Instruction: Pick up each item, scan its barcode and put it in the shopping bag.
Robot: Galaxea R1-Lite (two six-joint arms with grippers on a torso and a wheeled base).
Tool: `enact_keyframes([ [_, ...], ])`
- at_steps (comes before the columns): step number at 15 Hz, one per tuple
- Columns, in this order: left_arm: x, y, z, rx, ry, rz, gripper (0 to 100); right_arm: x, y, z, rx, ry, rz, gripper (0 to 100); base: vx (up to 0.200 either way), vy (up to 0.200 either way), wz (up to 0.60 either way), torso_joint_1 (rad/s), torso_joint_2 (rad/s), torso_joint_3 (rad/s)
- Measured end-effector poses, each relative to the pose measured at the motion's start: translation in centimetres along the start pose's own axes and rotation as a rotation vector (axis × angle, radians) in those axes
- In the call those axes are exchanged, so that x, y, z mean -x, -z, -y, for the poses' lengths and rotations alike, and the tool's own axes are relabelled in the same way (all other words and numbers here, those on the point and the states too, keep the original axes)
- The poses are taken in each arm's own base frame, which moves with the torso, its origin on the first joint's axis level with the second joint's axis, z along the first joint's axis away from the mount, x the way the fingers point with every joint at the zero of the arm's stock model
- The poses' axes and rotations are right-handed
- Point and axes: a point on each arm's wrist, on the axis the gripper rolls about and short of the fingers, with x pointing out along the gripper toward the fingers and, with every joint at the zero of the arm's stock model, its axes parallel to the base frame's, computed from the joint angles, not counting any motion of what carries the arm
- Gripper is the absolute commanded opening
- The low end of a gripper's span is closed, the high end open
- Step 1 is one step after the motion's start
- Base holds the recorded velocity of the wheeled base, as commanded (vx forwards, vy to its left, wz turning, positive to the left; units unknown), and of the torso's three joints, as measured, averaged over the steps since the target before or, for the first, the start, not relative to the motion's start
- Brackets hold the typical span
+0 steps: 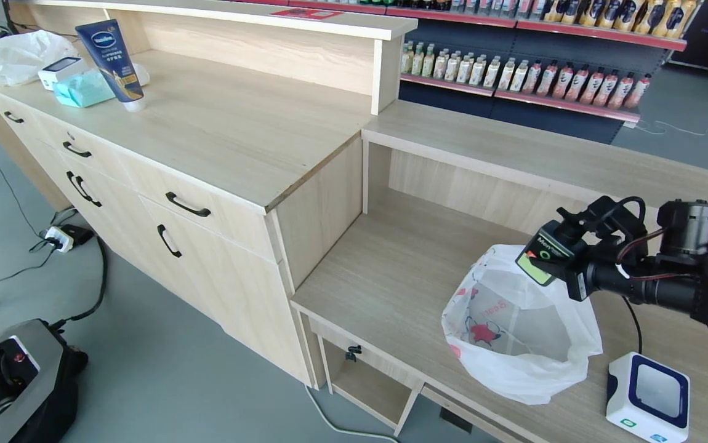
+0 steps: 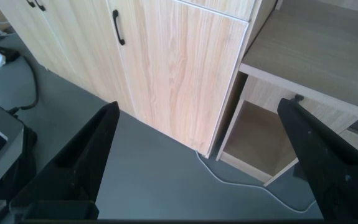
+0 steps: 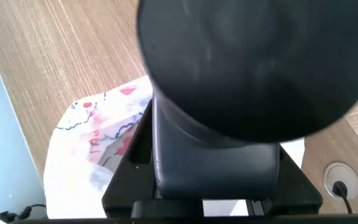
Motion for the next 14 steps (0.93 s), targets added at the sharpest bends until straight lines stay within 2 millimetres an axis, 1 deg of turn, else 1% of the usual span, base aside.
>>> enact_keyframes([
  [3, 0.0, 0.0, 0.0, 0.000, 0.000, 0.000, 100, -2.3, 1.6, 1.5, 0.010, -0.028, 0.014, 0, 0.000, 0.000, 0.00, 0.000, 0.00, 0.000],
  [7, 0.0, 0.0, 0.0, 0.000, 0.000, 0.000, 100, -5.4, 3.4, 2.7, 0.040, -0.027, 0.018, 0, 0.000, 0.000, 0.00, 0.000, 0.00, 0.000],
  [11, 0.0, 0.0, 0.0, 0.000, 0.000, 0.000, 100, -7.6, 6.0, 2.5, 0.075, -0.083, 0.022, 0, 0.000, 0.000, 0.00, 0.000, 0.00, 0.000],
  [14, 0.0, 0.0, 0.0, 0.000, 0.000, 0.000, 100, -8.9, 7.7, 2.4, 0.068, -0.105, 0.012, 0, 0.000, 0.000, 0.00, 0.000, 0.00, 0.000],
])
